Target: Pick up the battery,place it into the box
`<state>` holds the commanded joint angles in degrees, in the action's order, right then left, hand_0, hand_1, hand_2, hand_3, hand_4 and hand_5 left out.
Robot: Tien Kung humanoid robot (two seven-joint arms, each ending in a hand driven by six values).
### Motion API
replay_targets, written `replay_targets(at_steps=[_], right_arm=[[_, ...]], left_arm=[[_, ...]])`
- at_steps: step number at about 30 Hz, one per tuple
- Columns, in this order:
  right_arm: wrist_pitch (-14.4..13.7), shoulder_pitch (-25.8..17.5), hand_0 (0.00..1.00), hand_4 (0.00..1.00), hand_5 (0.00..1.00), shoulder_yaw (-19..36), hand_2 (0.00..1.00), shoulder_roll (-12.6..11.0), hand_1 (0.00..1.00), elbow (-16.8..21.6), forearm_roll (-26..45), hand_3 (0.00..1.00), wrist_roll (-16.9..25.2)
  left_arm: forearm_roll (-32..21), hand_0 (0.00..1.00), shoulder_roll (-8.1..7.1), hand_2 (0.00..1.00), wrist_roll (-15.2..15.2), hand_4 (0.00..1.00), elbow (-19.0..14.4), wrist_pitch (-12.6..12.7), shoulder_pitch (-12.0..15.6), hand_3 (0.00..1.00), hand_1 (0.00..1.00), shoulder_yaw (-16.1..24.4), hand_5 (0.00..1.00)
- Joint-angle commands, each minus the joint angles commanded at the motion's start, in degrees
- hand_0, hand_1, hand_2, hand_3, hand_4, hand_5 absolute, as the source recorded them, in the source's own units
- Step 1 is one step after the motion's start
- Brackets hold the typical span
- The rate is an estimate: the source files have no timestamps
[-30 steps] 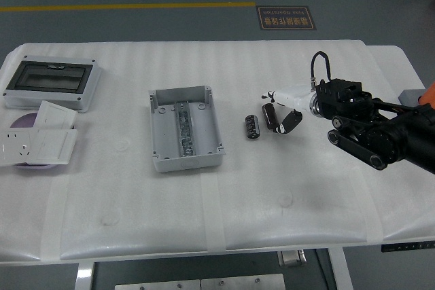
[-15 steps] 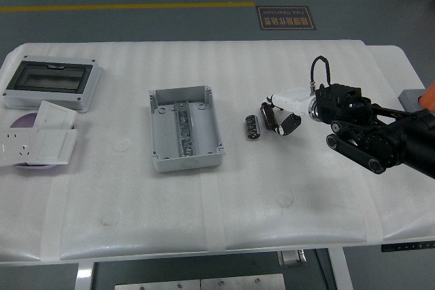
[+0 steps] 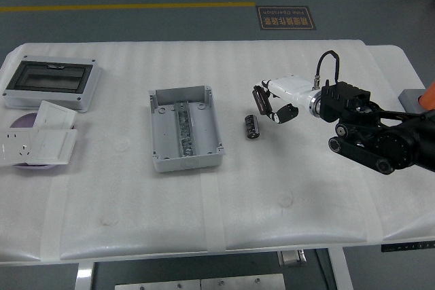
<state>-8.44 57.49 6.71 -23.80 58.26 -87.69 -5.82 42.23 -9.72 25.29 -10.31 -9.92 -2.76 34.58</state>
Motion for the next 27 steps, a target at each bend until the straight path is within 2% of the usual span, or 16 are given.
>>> replay_targets(at_steps=[7,13,19,20,25,26,27], right_arm=[[-1.6,-3.4,0.812,0.377,0.136,9.4,0.689,1.0,0.673,8.2,-3.7,0.720,-1.5],[-2.5,-6.8,0.809,0.381,0.140,16.1,0.689,4.1,0.673,14.7,-4.5,0.721,-2.0],[-3.3,-9.7,0.808,0.390,0.140,15.4,0.690,7.6,0.673,14.0,-5.7,0.726,-1.8],[-3.3,-10.1,0.809,0.572,0.235,15.0,0.755,8.0,0.684,13.5,-5.9,0.775,-1.8],[-3.3,-11.1,0.809,0.572,0.235,12.8,0.755,9.0,0.684,11.1,-5.9,0.775,-1.8],[-3.3,-11.2,0.893,0.761,0.236,12.2,0.969,9.1,0.835,10.7,-5.8,0.998,-1.8],[-3.3,-11.2,0.893,0.761,0.236,11.8,0.969,9.1,0.835,10.5,-5.7,0.998,-1.8]], left_arm=[[0.0,0.672,0.17,0.500,0.1,0.419,0.0,-0.1,0.2,0.541,0.666,0.1,0.400],[0.0,0.672,0.16,0.501,0.3,0.419,0.0,-0.2,0.3,0.541,0.665,0.1,0.400],[0.0,0.672,0.19,0.499,0.5,0.420,0.0,-0.4,0.4,0.541,0.666,0.1,0.400],[0.0,0.672,0.21,0.499,0.5,0.420,0.0,-0.4,0.4,0.540,0.665,0.1,0.401],[-0.2,0.672,0.20,0.499,0.6,0.420,0.0,-0.5,0.4,0.540,0.665,-0.1,0.401],[-0.2,0.672,0.20,0.499,0.6,0.422,0.0,-0.5,0.4,0.540,0.665,-0.1,0.402],[-0.2,0.672,0.19,0.499,0.6,0.422,0.0,-0.5,0.4,0.540,0.665,-0.1,0.402]])
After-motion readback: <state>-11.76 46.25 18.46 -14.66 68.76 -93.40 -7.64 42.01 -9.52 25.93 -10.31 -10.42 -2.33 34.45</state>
